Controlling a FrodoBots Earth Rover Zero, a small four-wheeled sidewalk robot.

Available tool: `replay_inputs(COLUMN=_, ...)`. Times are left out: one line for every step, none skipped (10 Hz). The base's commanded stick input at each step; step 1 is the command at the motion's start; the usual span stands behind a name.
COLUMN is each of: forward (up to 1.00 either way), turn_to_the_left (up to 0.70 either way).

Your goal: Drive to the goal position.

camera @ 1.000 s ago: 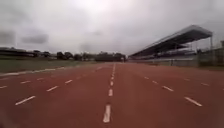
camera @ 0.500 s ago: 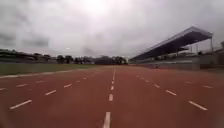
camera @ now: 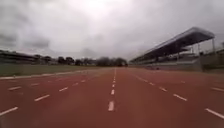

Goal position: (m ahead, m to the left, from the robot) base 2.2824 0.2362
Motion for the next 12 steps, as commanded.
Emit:
replay_inputs(forward=0.70, turn_to_the_left=0.00)
replay_inputs(forward=0.70, turn_to_the_left=0.00)
replay_inputs(forward=0.70, turn_to_the_left=0.00)
replay_inputs(forward=0.70, turn_to_the_left=0.00)
replay_inputs(forward=0.70, turn_to_the_left=0.00)
replay_inputs(forward=0.70, turn_to_the_left=0.00)
replay_inputs(forward=0.70, turn_to_the_left=0.00)
replay_inputs(forward=0.70, turn_to_the_left=0.00)
replay_inputs(forward=0.70, turn_to_the_left=0.00)
replay_inputs(forward=0.70, turn_to_the_left=0.00)
replay_inputs(forward=0.70, turn_to_the_left=0.00)
replay_inputs(forward=0.70, turn_to_the_left=0.00)
